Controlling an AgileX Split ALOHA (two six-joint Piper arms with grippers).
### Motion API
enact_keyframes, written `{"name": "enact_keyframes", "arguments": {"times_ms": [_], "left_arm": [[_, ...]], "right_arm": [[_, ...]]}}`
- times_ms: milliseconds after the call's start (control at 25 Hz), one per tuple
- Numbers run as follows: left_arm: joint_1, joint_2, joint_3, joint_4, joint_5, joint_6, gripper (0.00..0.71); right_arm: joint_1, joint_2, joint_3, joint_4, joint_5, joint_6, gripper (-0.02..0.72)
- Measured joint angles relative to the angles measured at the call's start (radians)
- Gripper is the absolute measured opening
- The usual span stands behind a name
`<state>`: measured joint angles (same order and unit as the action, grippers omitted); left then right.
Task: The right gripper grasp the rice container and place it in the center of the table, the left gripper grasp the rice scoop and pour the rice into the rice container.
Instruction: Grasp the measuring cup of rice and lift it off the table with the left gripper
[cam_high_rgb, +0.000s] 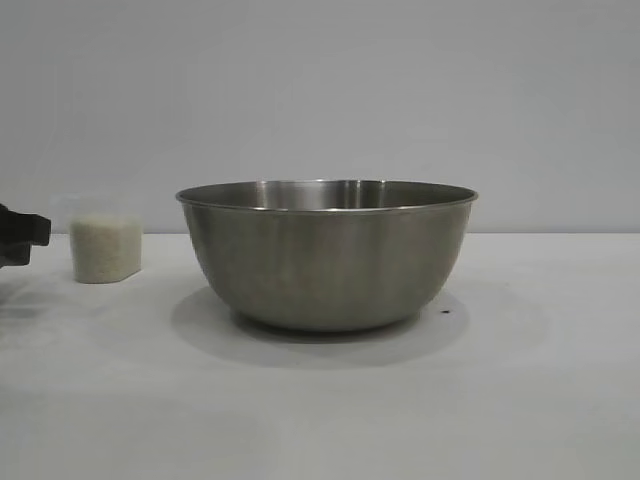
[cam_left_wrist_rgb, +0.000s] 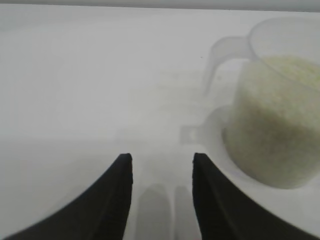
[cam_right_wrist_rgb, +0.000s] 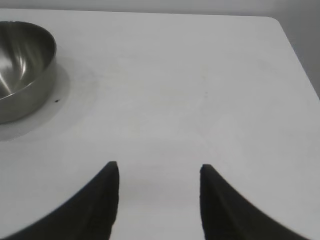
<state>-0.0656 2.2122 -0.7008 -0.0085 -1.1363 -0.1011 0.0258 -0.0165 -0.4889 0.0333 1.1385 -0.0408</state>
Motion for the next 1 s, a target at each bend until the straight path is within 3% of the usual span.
{"name": "enact_keyframes", "arguments": {"times_ms": [1000], "left_arm": [[0.000,0.060,-0.109,0.026,0.000,0.000,0.241]], "right_arm": [[0.000,0.000,0.000,0.000,0.000,0.000,0.321]]}}
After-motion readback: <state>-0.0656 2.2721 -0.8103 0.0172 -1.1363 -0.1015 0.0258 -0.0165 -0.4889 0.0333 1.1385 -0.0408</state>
